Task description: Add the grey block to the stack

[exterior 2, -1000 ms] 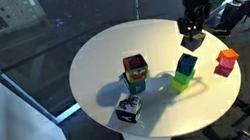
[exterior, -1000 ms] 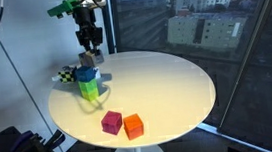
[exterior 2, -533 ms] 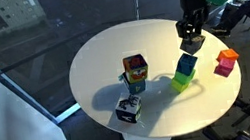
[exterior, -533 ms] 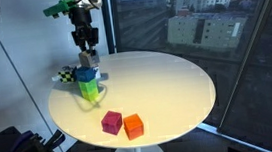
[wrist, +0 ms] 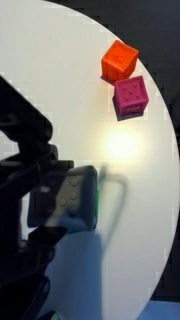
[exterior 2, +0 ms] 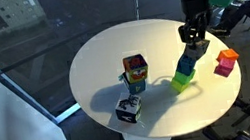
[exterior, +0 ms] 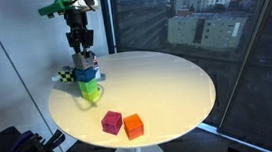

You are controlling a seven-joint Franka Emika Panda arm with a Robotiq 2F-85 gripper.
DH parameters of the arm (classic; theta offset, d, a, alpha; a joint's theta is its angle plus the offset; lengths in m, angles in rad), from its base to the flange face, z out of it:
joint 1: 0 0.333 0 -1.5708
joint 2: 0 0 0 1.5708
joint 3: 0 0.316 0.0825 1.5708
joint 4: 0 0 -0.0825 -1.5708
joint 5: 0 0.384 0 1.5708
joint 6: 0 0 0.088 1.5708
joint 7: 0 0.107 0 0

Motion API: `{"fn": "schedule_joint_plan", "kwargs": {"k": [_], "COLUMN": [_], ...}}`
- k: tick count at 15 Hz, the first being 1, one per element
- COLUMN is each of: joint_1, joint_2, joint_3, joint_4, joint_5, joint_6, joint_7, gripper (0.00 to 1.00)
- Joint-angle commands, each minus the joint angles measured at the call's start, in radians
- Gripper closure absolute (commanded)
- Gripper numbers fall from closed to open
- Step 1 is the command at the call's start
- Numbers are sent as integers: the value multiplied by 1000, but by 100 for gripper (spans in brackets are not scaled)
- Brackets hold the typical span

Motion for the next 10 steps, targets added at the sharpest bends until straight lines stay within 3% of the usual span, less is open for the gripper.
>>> {"fn": "schedule_joint_plan", "kwargs": {"k": [1,10], "joint_1": [6,14], "joint_2": [-2,10], "joint_3": [2,12], "joint_4": [11,21], "joint_5": [17,17], "joint_6": [-16,-15], "joint_7": [-21,-27], "gripper": [72,72]}}
